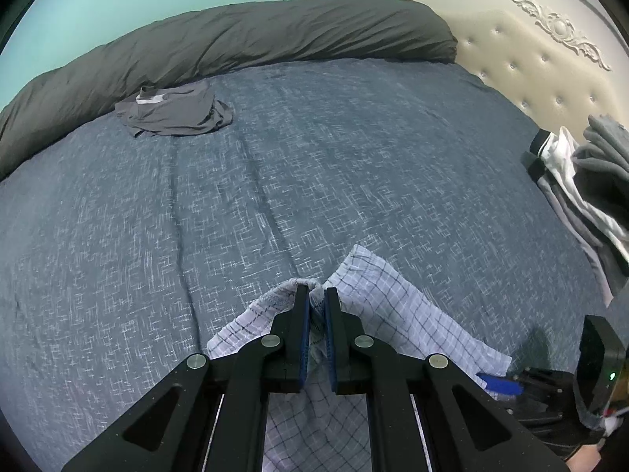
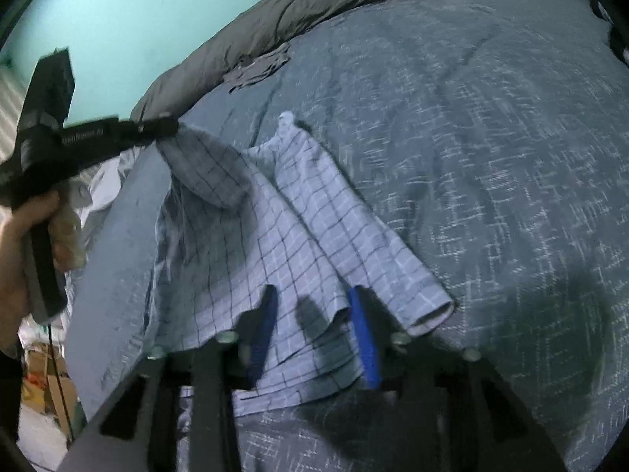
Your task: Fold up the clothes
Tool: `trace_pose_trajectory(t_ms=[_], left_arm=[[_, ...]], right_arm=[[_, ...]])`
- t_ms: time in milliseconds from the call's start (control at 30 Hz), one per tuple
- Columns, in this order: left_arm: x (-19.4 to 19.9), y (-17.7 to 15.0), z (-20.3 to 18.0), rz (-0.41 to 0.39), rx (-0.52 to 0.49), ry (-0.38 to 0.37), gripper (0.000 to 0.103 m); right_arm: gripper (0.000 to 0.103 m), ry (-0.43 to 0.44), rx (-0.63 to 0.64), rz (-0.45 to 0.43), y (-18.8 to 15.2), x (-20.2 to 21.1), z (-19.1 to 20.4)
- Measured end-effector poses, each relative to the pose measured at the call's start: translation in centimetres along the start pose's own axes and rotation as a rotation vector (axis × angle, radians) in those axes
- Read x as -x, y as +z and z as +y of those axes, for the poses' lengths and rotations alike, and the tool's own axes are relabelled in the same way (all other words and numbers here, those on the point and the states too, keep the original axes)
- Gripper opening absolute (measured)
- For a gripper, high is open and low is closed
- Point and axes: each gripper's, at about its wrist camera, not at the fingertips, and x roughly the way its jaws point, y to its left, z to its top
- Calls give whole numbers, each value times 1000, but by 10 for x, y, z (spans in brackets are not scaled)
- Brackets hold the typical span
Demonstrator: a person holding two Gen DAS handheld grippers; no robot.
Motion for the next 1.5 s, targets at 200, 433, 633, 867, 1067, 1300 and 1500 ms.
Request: trace_pose_trajectory(t_ms=[200, 433, 633, 867, 1067, 1300, 1500], left_arm=[[-1, -2, 4, 2, -1, 1, 7], [2, 7, 7, -9, 13, -4, 7], [-14, 27, -4, 13, 15, -26, 7], [-51, 44, -33, 66, -26, -49, 7], [-84, 43, -43, 121, -27, -51, 8], [-75, 41, -21, 119, -1, -62, 30], [-32, 24, 24, 73, -8, -24, 32]], right_arm=[[3, -11, 19, -22, 0, 2, 2], [3, 46, -15, -49, 1, 20, -5], [3, 57, -51, -74, 2, 36, -19], [3, 49, -90, -81, 4, 45, -39], [3, 53, -132, -65, 4, 39, -57], [3, 60, -146, -53, 3, 36, -62], [3, 64, -152, -57, 6, 35, -63]])
